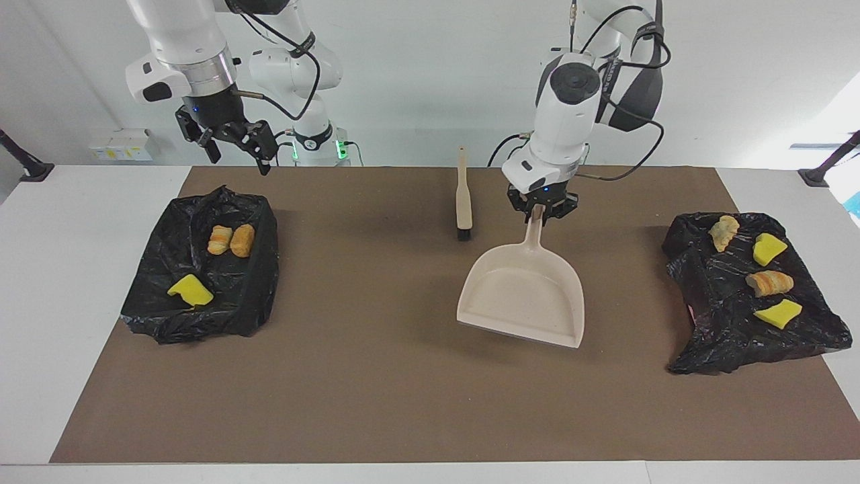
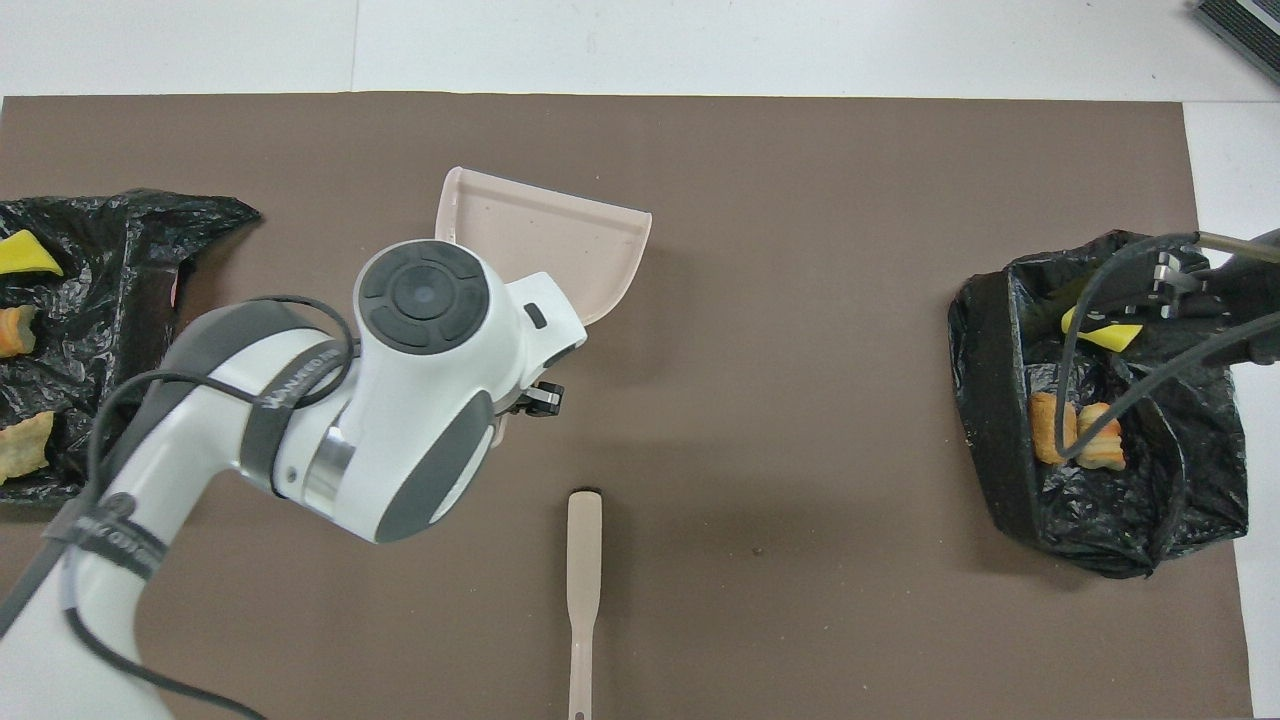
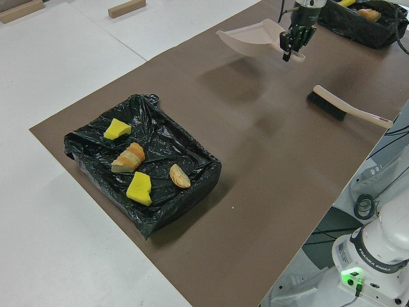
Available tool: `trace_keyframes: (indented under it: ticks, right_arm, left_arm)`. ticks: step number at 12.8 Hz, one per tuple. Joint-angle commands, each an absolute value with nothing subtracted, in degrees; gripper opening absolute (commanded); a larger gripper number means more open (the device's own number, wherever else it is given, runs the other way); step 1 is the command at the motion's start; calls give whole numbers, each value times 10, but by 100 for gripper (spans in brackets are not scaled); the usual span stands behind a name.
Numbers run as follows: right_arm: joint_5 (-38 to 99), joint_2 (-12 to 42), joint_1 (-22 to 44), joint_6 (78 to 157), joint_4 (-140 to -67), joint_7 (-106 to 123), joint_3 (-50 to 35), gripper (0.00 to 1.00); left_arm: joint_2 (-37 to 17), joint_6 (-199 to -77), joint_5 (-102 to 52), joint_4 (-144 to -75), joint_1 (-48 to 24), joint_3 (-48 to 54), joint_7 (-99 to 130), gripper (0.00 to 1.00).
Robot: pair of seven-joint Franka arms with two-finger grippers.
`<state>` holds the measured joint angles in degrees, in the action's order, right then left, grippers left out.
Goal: Sweep and dump trash in bin
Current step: 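Set the empty dustpan down on the mat with the left gripper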
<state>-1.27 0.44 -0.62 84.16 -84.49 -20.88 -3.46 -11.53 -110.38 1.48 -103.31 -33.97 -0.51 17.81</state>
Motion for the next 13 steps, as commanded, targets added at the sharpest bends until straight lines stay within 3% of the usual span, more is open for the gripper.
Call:
trace_keyframes:
  ticks: [1, 6, 7, 8, 10, 12, 13]
  right_arm:
    - [0, -16, -1, 836, -869, -187, -23, 100]
    - [-3, -15, -1, 839, -870, -147, -15, 100]
    - [-4, -14, -1, 839, -869, -138, -15, 100]
    - [-10, -11, -1, 837, -864, -130, -15, 100]
    - [-11, -7, -3, 830, -862, -130, -16, 100]
    - [-11, -3, -4, 828, -846, -130, -17, 100]
    - [-11, 1, -4, 826, -843, -129, -20, 100]
  left_arm:
    - [-145, -1160, 6, -1042, -373, -17, 219, 0]
    - [-198, -1207, -18, -1037, -404, -18, 283, 0]
    - [-198, -1207, -18, -1037, -401, -18, 279, 16]
    - [-198, -1206, -18, -1038, -401, -18, 279, 41]
    - [-197, -1206, -18, -1041, -399, -18, 286, 71]
    - [-189, -1200, -18, -1039, -397, -25, 310, 76]
    - [-185, -1196, -18, -1037, -388, -29, 307, 92]
